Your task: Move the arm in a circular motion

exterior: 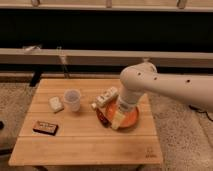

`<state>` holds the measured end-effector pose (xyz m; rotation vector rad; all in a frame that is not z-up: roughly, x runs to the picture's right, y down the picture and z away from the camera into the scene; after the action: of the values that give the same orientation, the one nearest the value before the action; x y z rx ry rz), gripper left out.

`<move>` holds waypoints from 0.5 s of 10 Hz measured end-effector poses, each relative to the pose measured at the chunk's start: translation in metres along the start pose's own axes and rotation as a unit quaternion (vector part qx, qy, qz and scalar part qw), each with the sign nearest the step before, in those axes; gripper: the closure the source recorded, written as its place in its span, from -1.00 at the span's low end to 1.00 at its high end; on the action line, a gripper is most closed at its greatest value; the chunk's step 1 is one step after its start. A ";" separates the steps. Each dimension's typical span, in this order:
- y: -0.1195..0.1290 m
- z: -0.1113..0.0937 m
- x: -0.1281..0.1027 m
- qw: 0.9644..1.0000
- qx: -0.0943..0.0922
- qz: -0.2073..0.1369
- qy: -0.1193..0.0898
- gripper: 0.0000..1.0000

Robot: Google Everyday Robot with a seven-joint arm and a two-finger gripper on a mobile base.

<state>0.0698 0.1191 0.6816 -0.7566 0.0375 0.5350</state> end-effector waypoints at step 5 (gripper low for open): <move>-0.041 -0.001 -0.039 0.999 0.023 -0.025 0.037 -0.60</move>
<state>0.0561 0.0761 0.7160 -0.7298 0.0984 0.4572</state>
